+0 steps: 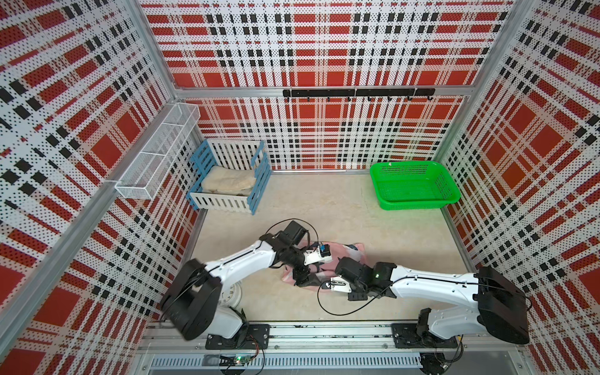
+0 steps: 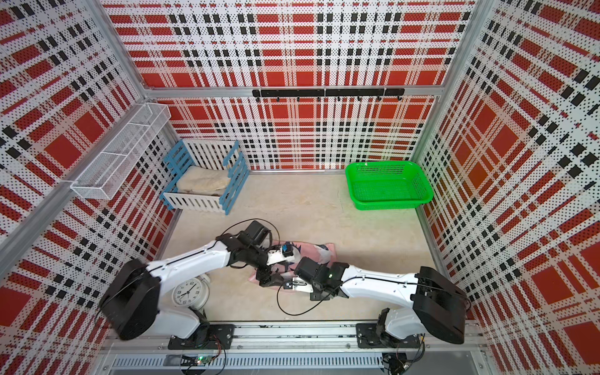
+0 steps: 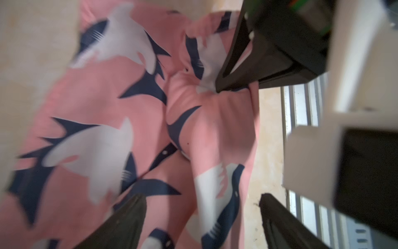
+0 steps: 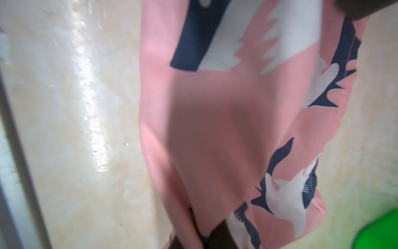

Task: Roll up the shorts
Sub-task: Roll the shorts at the center of the board.

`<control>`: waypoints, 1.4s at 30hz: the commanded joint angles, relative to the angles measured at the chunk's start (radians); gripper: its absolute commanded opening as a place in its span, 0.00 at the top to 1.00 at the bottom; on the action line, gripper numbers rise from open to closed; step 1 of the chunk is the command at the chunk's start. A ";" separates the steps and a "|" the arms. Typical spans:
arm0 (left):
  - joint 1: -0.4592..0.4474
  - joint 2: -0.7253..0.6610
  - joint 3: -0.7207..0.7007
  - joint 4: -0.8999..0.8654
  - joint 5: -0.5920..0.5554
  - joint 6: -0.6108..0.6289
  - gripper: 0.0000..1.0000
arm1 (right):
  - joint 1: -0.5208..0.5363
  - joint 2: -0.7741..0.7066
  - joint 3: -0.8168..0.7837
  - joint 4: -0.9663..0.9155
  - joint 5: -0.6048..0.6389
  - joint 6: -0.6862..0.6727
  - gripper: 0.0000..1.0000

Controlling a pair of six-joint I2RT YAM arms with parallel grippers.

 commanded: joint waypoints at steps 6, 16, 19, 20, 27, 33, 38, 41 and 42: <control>-0.176 -0.566 -0.315 0.411 -0.428 -0.038 0.10 | -0.267 0.064 0.120 -0.205 -0.617 0.008 1.00; -0.676 -0.511 -0.378 0.460 -1.091 0.118 0.10 | -0.397 0.362 0.281 -0.355 -0.942 -0.012 1.00; -0.712 -0.436 -0.390 0.505 -1.144 0.116 0.08 | -0.417 0.406 0.290 -0.347 -0.985 0.008 1.00; -0.723 -0.413 -0.396 0.526 -1.167 0.118 0.06 | -0.426 0.419 0.293 -0.344 -0.993 0.016 1.00; -0.699 -0.297 -0.420 0.582 -1.233 0.129 0.04 | -0.452 0.440 0.301 -0.338 -1.002 0.042 1.00; -0.577 -0.277 -0.447 0.596 -1.119 0.197 0.01 | -0.489 0.395 0.287 -0.317 -0.999 0.066 1.00; -0.556 -0.128 -0.433 0.610 -1.058 0.181 0.01 | -0.489 0.383 0.285 -0.315 -1.000 0.067 1.00; -0.555 -0.059 -0.437 0.638 -1.042 0.168 0.00 | -0.489 0.376 0.283 -0.319 -1.000 0.064 1.00; -0.547 -0.045 -0.436 0.656 -1.053 0.182 0.00 | -0.489 0.372 0.283 -0.317 -1.001 0.064 1.00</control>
